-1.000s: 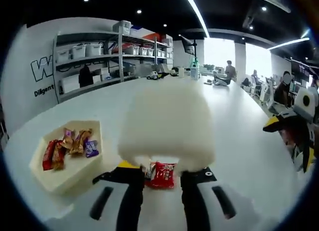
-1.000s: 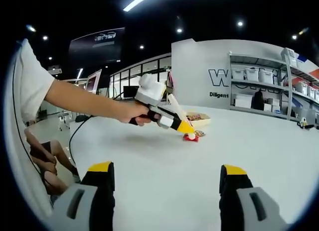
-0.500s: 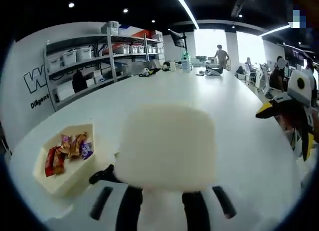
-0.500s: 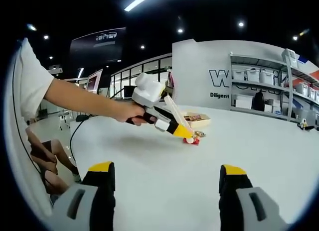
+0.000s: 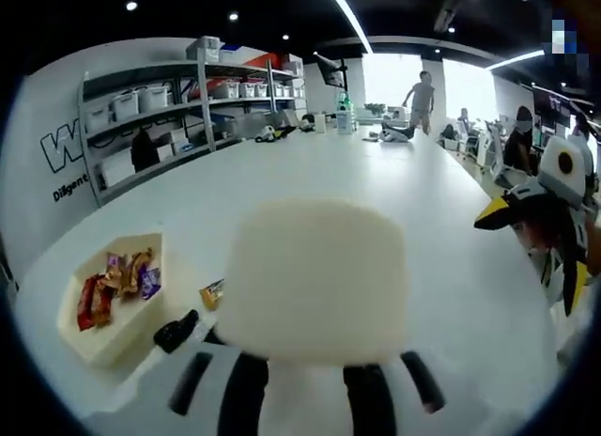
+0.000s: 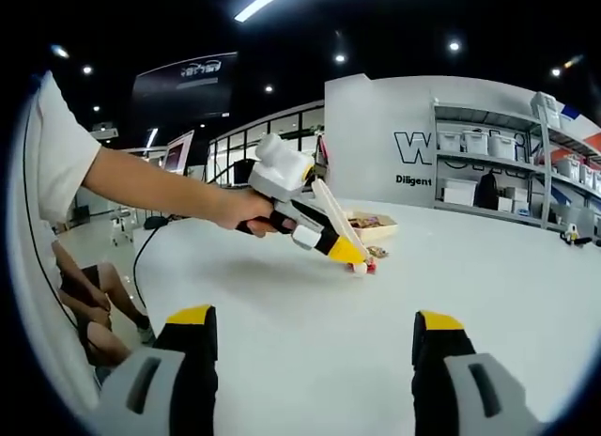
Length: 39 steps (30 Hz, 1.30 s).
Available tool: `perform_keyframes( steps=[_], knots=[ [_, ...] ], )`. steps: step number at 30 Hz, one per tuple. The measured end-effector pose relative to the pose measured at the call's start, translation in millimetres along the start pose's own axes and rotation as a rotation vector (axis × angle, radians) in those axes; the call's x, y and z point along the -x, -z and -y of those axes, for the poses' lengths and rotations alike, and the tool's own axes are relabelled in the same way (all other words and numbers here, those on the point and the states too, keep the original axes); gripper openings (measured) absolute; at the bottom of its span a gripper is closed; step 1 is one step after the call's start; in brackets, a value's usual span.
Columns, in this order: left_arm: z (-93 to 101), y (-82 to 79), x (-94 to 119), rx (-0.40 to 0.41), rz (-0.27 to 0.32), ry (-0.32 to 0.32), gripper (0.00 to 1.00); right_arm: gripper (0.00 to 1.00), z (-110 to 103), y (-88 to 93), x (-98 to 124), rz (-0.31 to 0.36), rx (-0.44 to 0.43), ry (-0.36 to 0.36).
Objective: Place the target food into the container with the food tongs after gripping and lifting it, then release it inside without dropping or visibly crushing the food.
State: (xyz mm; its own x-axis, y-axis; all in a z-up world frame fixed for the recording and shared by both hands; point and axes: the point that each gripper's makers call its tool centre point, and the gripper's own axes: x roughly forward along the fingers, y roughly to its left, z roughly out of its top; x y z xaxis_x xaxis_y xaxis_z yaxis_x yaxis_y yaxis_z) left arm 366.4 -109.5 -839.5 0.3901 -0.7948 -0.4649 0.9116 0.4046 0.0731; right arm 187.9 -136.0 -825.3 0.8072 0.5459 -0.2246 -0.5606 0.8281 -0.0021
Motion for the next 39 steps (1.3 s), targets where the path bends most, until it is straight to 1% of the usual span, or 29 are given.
perform_keyframes(
  steps=[2, 5, 6, 8, 10, 15, 17, 18, 20, 21, 22, 24, 26, 29, 30, 33, 39],
  knots=[
    [-3.8, -0.3, 1, 0.006, -0.003, -0.006, 0.28, 0.84, 0, 0.2, 0, -0.002, 0.004, 0.001],
    [-3.9, -0.5, 2, 0.026, -0.007, -0.006, 0.28, 0.84, 0, -1.4, 0, 0.001, 0.007, 0.001],
    [-3.8, -3.6, 3, 0.039, 0.007, -0.004, 0.28, 0.84, -1, -2.0, 0, 0.002, 0.007, 0.001],
    [-4.8, -4.2, 3, 0.043, 0.006, -0.006, 0.28, 0.84, -1, -2.7, 0, 0.004, 0.007, 0.000],
    [-7.9, -1.7, 3, 0.040, -0.008, -0.021, 0.28, 0.83, -2, -2.1, 0, 0.000, 0.010, 0.000],
    [-9.2, 6.0, 0, 0.064, -0.028, -0.023, 0.28, 0.83, -4, -2.0, 0, -0.003, 0.017, -0.002],
    [-9.0, 9.4, -3, 0.082, -0.041, -0.021, 0.28, 0.82, -3, -1.3, 0, -0.005, 0.020, 0.000],
    [-9.0, 7.2, -3, 0.092, -0.028, -0.022, 0.28, 0.82, -3, -1.1, 0, -0.006, 0.020, 0.001],
    [-10.5, 8.5, -4, 0.108, -0.037, -0.025, 0.28, 0.82, -2, -0.9, 1, -0.006, 0.020, 0.002],
    [-10.9, 7.7, -4, 0.134, -0.031, -0.026, 0.28, 0.82, -3, -0.7, 1, -0.008, 0.019, 0.002],
    [-12.3, 8.9, -4, 0.135, -0.038, -0.025, 0.28, 0.82, -3, -0.6, 1, -0.009, 0.021, 0.002],
    [-12.1, 9.8, -4, 0.176, -0.041, -0.024, 0.27, 0.82, -3, -0.7, 1, -0.010, 0.023, 0.001],
    [-13.4, 11.7, -3, 0.185, -0.051, -0.036, 0.25, 0.82, -3, -0.9, 0, -0.009, 0.022, 0.001],
    [-16.1, 16.0, -1, 0.207, -0.063, -0.038, 0.23, 0.81, -4, 0.0, -1, -0.013, 0.024, -0.002],
    [-14.3, 17.5, 1, 0.217, -0.066, -0.035, 0.23, 0.81, -4, 0.6, -1, -0.016, 0.025, -0.003],
    [-15.5, 17.4, 1, 0.198, -0.059, -0.047, 0.22, 0.81, -6, 2.2, -2, -0.020, 0.025, -0.008],
    [-17.3, 16.9, 1, 0.207, -0.051, -0.056, 0.22, 0.80, -6, 3.0, -2, -0.025, 0.029, -0.008]
  ],
)
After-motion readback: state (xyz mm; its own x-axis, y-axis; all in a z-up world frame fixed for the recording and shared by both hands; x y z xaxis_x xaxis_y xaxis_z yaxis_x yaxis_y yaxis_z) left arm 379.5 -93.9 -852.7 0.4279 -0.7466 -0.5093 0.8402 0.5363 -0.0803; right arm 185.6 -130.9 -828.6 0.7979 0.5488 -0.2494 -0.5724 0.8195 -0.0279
